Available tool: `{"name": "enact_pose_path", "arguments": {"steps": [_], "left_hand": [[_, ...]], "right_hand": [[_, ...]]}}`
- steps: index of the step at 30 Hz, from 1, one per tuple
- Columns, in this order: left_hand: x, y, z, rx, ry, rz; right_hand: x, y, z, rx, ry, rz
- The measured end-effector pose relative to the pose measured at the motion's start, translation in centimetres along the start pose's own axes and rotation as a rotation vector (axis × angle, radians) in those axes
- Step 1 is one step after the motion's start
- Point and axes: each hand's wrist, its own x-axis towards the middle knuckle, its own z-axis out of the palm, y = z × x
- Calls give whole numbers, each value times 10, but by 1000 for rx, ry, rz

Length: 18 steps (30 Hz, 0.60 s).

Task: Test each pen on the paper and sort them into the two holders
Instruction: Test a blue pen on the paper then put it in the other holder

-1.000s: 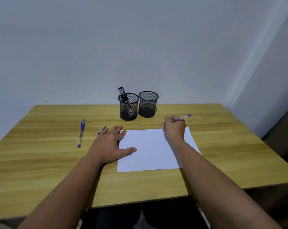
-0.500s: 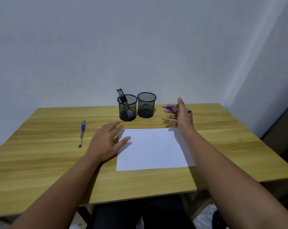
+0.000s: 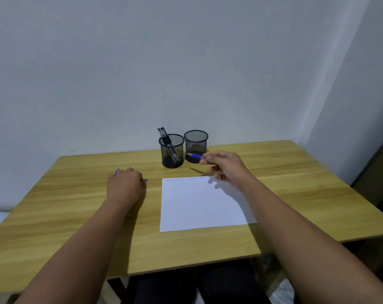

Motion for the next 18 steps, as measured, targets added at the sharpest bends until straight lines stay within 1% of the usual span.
{"name": "enact_pose_path", "arguments": {"steps": [2, 3, 6, 9, 11, 14, 18], "left_hand": [[-1, -2, -1, -36, 17, 12], [-2, -3, -1, -90, 45, 8], [-6, -3, -6, -344, 128, 4], [-4, 3, -17, -554, 146, 54], [-4, 7, -25, -687, 121, 79], [-7, 13, -36, -882, 41, 61], [-11, 18, -45, -946, 3, 59]], "right_hand": [[-2, 2, -3, -50, -29, 3], [-2, 2, -4, -83, -24, 5], [0, 5, -5, -198, 33, -31], [0, 8, -3, -289, 66, -127], [-2, 9, 1, -325, 46, -194], [-1, 12, 8, -368, 26, -254], [-2, 14, 16, -398, 20, -281]]}}
